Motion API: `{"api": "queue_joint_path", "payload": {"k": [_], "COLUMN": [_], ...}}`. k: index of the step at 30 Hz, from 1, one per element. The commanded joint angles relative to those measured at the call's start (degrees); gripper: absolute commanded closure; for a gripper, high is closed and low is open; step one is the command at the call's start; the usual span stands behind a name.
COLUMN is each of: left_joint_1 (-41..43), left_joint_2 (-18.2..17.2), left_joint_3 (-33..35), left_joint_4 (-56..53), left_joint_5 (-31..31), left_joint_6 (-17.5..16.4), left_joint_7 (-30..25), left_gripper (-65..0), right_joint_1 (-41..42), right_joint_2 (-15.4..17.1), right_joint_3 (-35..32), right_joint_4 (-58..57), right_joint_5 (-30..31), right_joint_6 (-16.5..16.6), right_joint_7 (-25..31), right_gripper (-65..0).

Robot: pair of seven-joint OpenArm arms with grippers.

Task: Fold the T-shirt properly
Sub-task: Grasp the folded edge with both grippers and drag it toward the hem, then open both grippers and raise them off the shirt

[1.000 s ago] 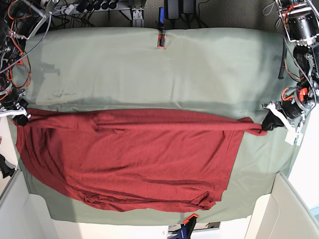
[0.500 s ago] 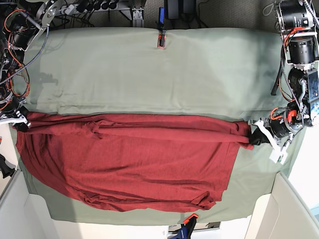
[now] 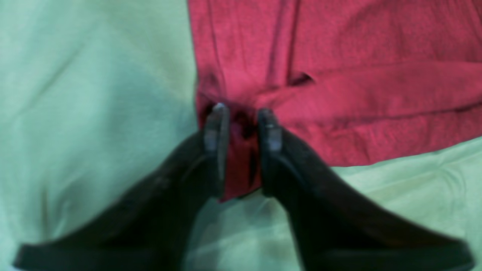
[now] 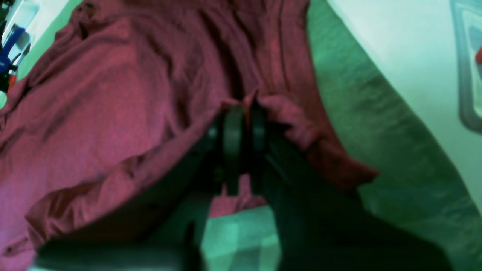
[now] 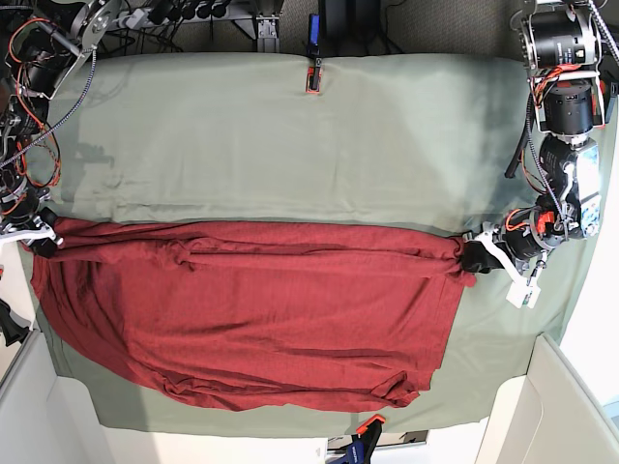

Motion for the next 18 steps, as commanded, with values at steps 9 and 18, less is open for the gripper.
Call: {"api": "queue_joint_path", "payload": {"k": [9,18], "left_joint_1": [-5.4,1.8], "left_joint_2": [-0.9,-7.3], "left_joint_3": [-3.5,-6.5], "left_joint_4": [1.7,6.5], "left_joint_5": [-16.8,-30.3], "left_joint_6": [-4.9,-4.9], "left_joint_7": [10.8,17.6], "left_gripper": [-27.4,-27.3], "right_joint_1": [1.1,-6.6], "right_joint_2": [1.9,2.5], "right_joint_3": [-0.6,7.0], "right_joint_4": [1.0,10.5], "right_joint_5": [7.6,16.1], "right_joint_6": [2.7,5.8], "right_joint_7": [-1.0,-8.0], "right_gripper": [-32.1,-32.1]}}
